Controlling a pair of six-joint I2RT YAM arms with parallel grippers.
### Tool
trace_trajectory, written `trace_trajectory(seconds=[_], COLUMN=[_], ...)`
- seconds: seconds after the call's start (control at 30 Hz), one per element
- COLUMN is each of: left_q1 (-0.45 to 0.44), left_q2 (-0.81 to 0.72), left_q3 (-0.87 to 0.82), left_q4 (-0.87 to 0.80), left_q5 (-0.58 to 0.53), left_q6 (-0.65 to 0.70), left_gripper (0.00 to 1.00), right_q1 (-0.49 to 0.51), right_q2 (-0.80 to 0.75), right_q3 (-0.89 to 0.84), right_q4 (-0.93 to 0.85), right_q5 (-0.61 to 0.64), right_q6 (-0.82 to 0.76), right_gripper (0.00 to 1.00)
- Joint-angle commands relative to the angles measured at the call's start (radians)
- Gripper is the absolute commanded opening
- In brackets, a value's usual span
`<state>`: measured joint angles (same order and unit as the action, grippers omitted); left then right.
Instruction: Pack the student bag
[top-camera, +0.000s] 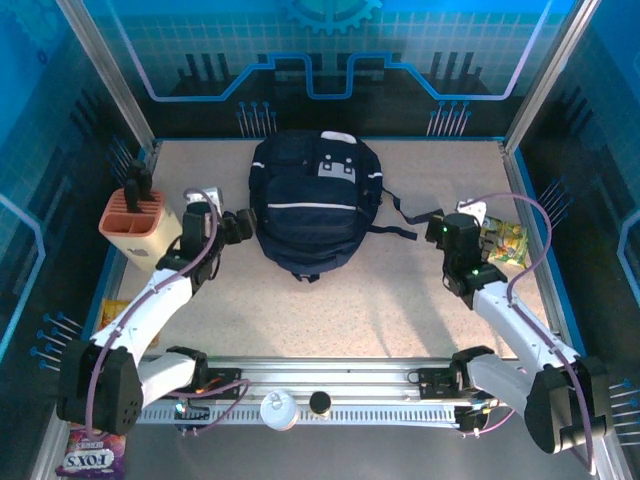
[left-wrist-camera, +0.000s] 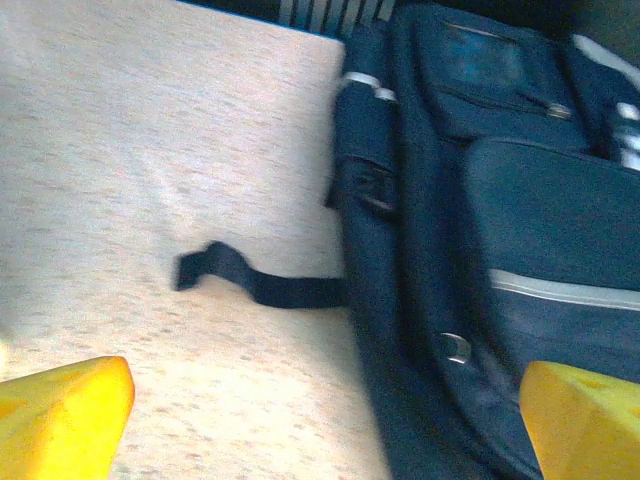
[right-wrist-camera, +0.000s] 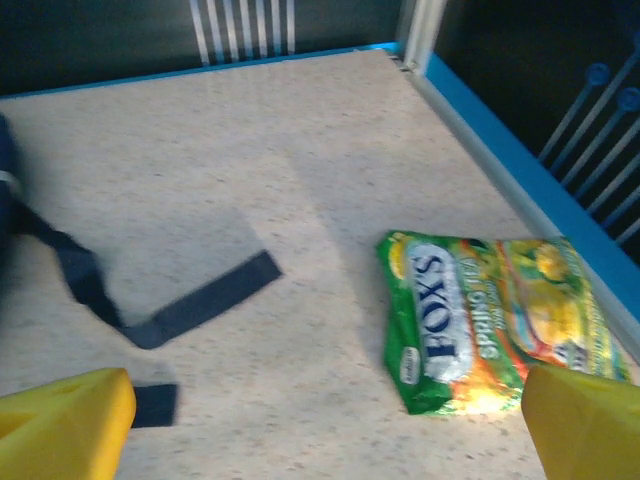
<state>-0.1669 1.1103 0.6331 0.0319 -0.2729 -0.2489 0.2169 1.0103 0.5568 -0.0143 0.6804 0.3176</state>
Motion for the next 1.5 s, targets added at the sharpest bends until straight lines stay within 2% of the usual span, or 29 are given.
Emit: trace_trajectory(seconds=[0.0, 0.13, 0.23, 0.3, 0.4, 0.47, 0.67, 0.83, 0.93, 1.07, 1.2, 1.27, 1.47], left_q1=[-0.005, 0.007, 0.024, 0.039, 0.072, 0.101, 0.151, 0.188, 0.190, 0.189, 0.188, 0.187, 0.164], left_q2=[-0.017, 0.019, 0.058, 0.091, 0.139, 0.173, 0.239, 0.293, 0.341, 0.375, 0.437, 0.437, 0.442], left_q3=[-0.087, -0.157, -0.184, -0.201, -0.220, -0.230, -0.257, -0.281, -0.294, -0.288, -0.277, -0.271, -0.255], left_q4=[0.172, 0.269, 0.330, 0.386, 0.471, 0.532, 0.683, 0.807, 0.885, 0.900, 0.934, 0.918, 0.896], left_q5=[-0.234, -0.300, -0.273, -0.247, -0.166, -0.095, 0.094, 0.199, 0.249, 0.239, 0.248, 0.242, 0.150], left_q6=[0.071, 0.111, 0.123, 0.137, 0.168, 0.173, 0.215, 0.214, 0.228, 0.226, 0.230, 0.228, 0.234], left_gripper=[0.99, 0.99, 0.99, 0.99, 0.99, 0.99, 0.99, 0.99, 0.99, 0.99, 0.99, 0.99, 0.99], right_q1=[-0.025, -0.060, -0.073, -0.089, -0.125, -0.137, -0.143, -0.152, -0.154, -0.143, -0.100, -0.092, -0.117], right_q2=[-0.020, 0.022, 0.057, 0.080, 0.134, 0.179, 0.276, 0.307, 0.344, 0.457, 0.541, 0.533, 0.535], right_q3=[-0.081, -0.126, -0.155, -0.186, -0.241, -0.252, -0.258, -0.239, -0.254, -0.265, -0.212, -0.198, -0.178], right_q4=[0.187, 0.219, 0.274, 0.368, 0.572, 0.652, 0.816, 0.827, 0.914, 1.044, 1.031, 0.989, 0.949], right_q5=[0.098, 0.072, 0.027, -0.046, -0.238, -0.287, -0.352, -0.444, -0.504, -0.495, -0.447, -0.428, -0.432], right_q6=[-0.071, -0.072, -0.101, -0.141, -0.234, -0.239, -0.298, -0.293, -0.296, -0.298, -0.340, -0.334, -0.306], right_gripper=[1.00, 1.00, 1.00, 1.00, 1.00, 1.00, 1.00, 1.00, 1.00, 1.00, 1.00, 1.00, 1.00])
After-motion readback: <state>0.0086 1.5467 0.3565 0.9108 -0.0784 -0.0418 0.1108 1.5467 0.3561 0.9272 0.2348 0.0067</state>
